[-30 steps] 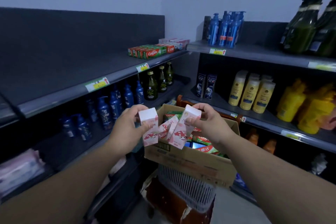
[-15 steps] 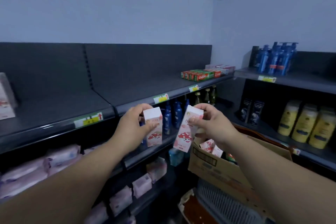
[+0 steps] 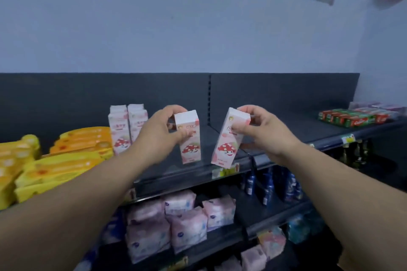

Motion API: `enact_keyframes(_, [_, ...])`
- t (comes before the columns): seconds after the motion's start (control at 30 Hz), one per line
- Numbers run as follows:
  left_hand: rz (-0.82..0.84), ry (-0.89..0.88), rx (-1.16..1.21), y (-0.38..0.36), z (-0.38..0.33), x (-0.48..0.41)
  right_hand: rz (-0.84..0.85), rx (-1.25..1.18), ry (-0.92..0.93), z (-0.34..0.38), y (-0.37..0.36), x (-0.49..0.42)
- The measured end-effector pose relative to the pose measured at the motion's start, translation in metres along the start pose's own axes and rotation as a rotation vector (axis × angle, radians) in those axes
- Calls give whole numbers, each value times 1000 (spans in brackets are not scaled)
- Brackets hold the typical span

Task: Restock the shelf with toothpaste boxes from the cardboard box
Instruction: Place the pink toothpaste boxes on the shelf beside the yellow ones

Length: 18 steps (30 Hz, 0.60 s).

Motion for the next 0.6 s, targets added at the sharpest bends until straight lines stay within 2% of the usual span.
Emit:
enact_keyframes(0.3, [-61,147,25,106,70,-27,145,23,15,4,-124,-63])
enact_keyframes(0.6, [43,266,-28,127,107,-30,295,80,-39,-8,-180,-102])
Point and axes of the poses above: each hand's wrist, its own x-axis away from the middle knuckle, its own y-axis out of the back of the hand, z = x × y, the point moved 4 cm from there along -x, towards the middle knuckle, and after that the axes turned 2 degrees about -y, right-handed, at the moved point
